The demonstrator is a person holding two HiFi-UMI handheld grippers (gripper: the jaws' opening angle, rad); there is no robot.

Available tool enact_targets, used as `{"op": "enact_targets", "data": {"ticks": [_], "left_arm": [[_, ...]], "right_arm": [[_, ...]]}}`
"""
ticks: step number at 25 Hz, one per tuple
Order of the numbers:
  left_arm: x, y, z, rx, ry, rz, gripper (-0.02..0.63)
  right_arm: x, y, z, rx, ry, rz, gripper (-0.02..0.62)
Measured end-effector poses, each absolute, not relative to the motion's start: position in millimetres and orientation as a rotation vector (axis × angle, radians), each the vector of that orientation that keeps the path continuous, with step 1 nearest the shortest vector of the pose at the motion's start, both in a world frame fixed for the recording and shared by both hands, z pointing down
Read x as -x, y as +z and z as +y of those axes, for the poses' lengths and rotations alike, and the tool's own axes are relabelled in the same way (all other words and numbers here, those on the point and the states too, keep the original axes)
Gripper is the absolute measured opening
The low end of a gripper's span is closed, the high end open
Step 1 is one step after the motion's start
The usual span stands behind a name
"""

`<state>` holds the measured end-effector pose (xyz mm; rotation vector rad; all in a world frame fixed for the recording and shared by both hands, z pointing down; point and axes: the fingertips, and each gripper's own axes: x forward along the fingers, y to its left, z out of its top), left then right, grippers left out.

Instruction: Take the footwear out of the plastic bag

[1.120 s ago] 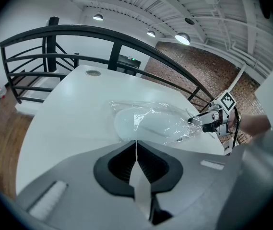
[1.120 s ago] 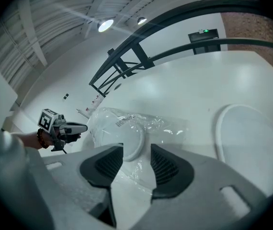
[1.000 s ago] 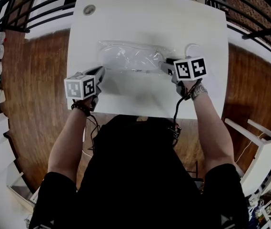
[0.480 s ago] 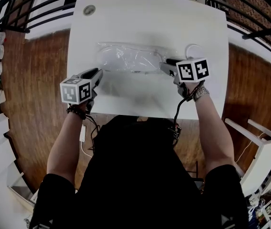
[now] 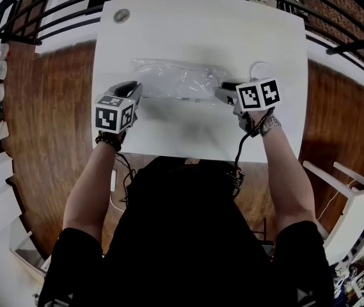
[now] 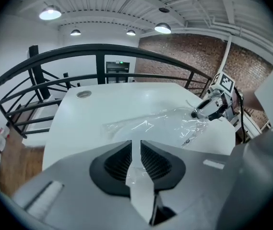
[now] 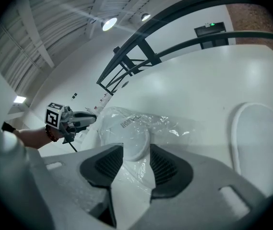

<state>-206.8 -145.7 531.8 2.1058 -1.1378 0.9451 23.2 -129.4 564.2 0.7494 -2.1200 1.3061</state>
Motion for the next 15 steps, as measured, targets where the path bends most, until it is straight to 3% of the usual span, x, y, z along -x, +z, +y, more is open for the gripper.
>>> {"op": "enact_targets", "data": {"ticks": [10,15], "left_arm": [[216.2,544.4,-144.8,-2.067,0.998,-1.181,0.080],[238.5,547.4,-150.0,-1.970,0.919,-1.271,0.203]], "right_arm": [[-20.2,568.3,-127.1,-0.719,1.348,-2.116,0.164],[-22.1,568.6,-127.7,-0.719,1.347,-2.117,0.164]]}}
